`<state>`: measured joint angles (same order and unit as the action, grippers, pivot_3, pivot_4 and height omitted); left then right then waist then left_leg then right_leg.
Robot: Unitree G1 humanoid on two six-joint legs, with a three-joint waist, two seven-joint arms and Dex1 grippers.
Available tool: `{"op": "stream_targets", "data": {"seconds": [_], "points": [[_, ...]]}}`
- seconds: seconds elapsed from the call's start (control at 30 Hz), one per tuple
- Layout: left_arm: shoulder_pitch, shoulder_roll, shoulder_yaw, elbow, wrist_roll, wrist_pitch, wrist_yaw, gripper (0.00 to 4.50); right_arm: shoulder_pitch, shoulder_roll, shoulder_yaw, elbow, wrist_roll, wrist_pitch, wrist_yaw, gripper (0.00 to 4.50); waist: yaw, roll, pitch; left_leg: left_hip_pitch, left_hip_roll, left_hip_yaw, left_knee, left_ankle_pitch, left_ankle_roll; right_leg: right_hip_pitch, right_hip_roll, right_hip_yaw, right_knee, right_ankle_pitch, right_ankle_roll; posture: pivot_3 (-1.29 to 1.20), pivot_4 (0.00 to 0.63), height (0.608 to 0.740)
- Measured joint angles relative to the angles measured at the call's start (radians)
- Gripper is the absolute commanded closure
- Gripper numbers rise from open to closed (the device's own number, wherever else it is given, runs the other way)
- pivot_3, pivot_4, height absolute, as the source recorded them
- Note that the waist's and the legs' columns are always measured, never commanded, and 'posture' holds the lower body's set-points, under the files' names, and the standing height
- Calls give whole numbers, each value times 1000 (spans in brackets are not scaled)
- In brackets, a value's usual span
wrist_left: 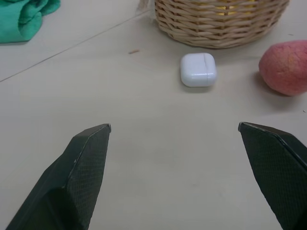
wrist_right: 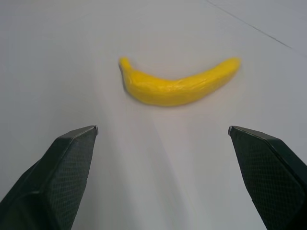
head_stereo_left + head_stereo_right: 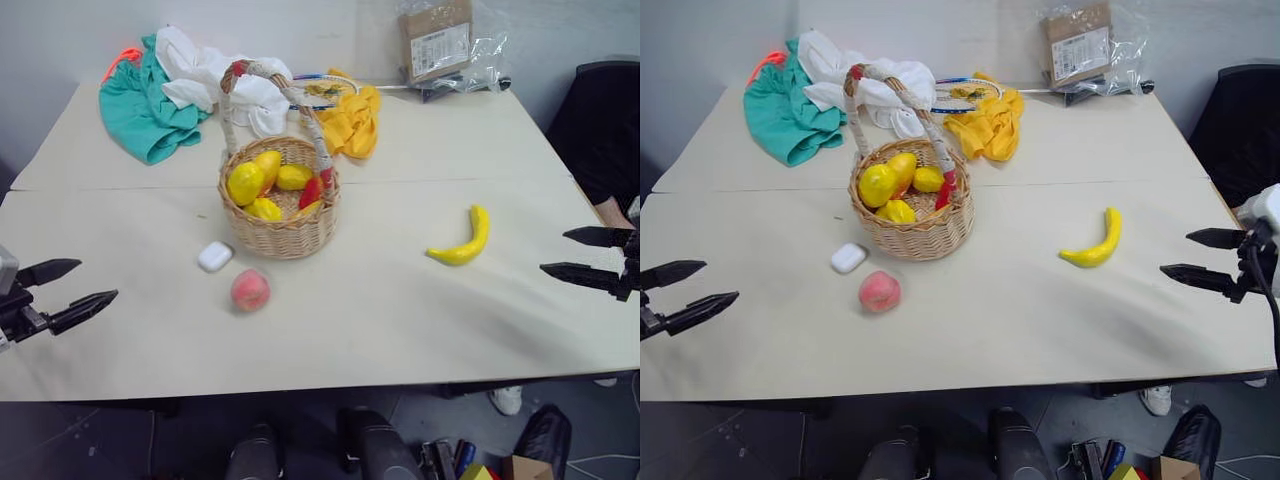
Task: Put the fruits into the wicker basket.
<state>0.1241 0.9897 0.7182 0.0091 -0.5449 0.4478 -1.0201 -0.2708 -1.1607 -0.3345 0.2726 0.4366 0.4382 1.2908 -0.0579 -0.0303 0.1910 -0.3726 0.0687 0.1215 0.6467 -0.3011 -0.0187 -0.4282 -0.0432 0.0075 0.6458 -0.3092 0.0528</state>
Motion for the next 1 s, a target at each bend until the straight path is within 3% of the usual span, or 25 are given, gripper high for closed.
{"op": "stream_targets", "data": {"seconds": [0.43, 0.7, 0.9, 1.0], "points": [[-32, 0, -53, 37, 55, -13, 26, 19, 49, 26, -37, -75, 16, 22, -57, 0, 1, 1, 0, 0, -1, 1, 1, 0, 0, 0, 0, 1, 1, 0, 1, 0, 150, 740], [-113, -32, -123, -44, 45, 94, 123, 19, 40, 40, -62, -138, 39, 41, -97, 0, 3, 1, 0, 1, -1, 1, 2, 1, 0, 0, 0, 1, 3, 1, 2, 0, 150, 740], [-237, -78, -200, -235, -33, 303, 267, 19, 38, 41, -67, -363, 175, 185, -104, 0, 5, 1, 0, 1, -1, 0, 3, 1, 0, 0, 0, 1, 6, 0, 3, 0, 150, 740], [-352, -93, -337, -261, -11, 382, 350, 19, -3, 47, -55, -536, 277, 265, -126, 0, 6, 1, 0, 1, -2, -1, 3, 3, -3, 1, 1, 2, 8, 0, 3, 0, 150, 740]]}}
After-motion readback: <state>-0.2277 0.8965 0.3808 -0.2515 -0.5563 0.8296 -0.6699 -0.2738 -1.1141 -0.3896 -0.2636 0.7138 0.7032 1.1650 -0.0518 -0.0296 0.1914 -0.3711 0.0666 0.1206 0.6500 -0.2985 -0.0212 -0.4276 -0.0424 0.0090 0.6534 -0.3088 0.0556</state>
